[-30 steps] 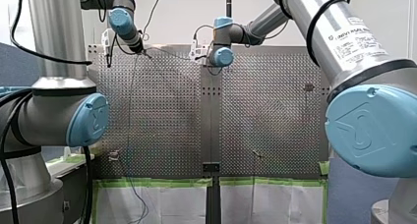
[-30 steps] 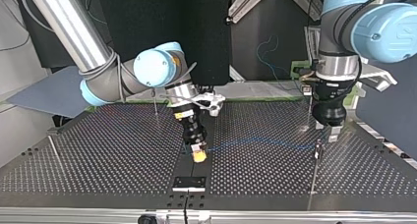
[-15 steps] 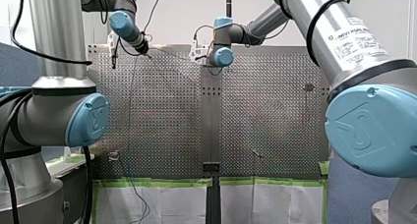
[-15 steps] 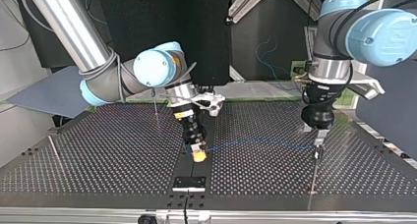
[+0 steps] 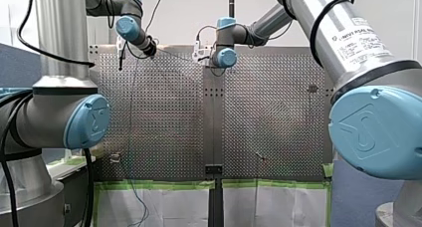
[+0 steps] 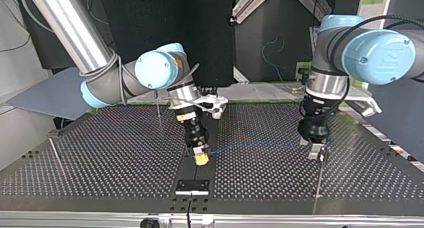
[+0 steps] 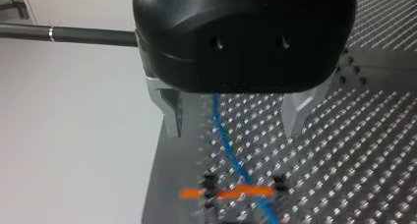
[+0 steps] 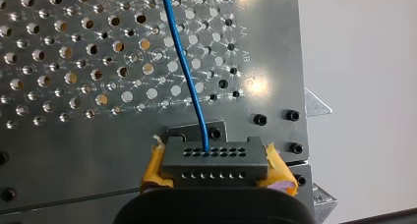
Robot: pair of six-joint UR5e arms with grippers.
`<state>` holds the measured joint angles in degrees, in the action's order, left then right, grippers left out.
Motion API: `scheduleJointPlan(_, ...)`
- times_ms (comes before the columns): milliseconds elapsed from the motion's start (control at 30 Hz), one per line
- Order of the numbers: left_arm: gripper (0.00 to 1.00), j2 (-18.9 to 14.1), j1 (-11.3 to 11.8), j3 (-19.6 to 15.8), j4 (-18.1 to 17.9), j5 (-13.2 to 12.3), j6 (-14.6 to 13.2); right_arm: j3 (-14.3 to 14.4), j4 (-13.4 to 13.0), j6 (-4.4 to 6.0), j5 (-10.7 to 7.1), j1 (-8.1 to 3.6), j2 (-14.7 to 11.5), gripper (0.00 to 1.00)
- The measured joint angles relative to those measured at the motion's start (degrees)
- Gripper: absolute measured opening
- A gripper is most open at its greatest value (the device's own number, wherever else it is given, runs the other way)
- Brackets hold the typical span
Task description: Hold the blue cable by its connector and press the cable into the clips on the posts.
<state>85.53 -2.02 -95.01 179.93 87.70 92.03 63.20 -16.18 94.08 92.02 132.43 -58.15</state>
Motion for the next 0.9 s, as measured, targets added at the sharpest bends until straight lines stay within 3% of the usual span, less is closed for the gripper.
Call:
scheduleJointPlan(467, 1.0, 5.56, -1.2, 4.6, -0.96, 1.99, -0.44, 0.0, 0.0, -0.03, -0.06, -0.02, 0.02, 0.0)
scheduleJointPlan(900, 1.0, 6.27, -1.81, 6.02, -2.02, 3.95, -0.41, -0.01, 0.07, -0.1, -0.08, -0.24, 0.07, 0.0)
